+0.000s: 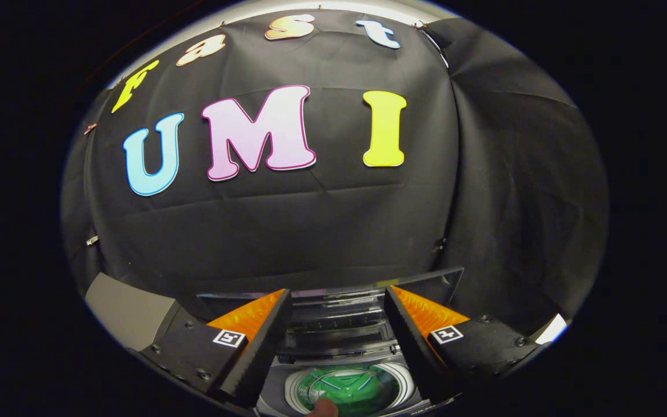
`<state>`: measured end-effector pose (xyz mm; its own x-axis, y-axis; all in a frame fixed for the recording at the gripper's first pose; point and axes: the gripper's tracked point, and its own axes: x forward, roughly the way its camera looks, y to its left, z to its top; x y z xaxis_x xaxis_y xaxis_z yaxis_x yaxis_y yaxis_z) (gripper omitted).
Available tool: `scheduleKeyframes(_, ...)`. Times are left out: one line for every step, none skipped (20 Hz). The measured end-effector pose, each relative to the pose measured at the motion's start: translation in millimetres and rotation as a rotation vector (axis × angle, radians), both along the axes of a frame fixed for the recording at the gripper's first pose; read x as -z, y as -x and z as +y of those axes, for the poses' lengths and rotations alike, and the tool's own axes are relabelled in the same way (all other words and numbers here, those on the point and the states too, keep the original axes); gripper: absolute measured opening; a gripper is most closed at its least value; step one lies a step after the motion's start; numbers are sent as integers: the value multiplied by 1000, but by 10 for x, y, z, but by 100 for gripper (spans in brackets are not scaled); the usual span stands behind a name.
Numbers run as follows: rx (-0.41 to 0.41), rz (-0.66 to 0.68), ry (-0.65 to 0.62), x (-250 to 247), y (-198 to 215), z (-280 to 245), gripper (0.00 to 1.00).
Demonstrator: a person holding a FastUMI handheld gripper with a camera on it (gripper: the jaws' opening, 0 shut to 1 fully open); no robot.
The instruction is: Put the clothes into the washing machine and then close the washing machine lid.
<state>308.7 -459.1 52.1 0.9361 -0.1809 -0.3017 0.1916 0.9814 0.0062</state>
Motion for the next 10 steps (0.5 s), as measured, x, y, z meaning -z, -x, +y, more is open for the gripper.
scheduleKeyframes(-3, -7, -3, -37, -58, 10, 100)
scheduleKeyframes(-4, -11, -4, -59, -114, 16, 100)
scheduleKeyframes(-5, -15, 1, -82, -179, 4, 100)
scheduleKeyframes(-9, -16, 6, -100, -240, 4, 100)
scheduleKeyframes(-14, -18, 11, -115, -300, 7, 100)
scheduleKeyframes(-17, -16, 19, -116, -363, -2, 100)
scheduleKeyframes(-19, -12, 26, -114, -413, -9, 100)
scheduleKeyframes(-22, -8, 31, -106, -473, -17, 100)
scheduleKeyframes(-23, -7, 34, -100, -512, -13, 100)
scheduleKeyframes(-23, -6, 37, -96, -562, -25, 100)
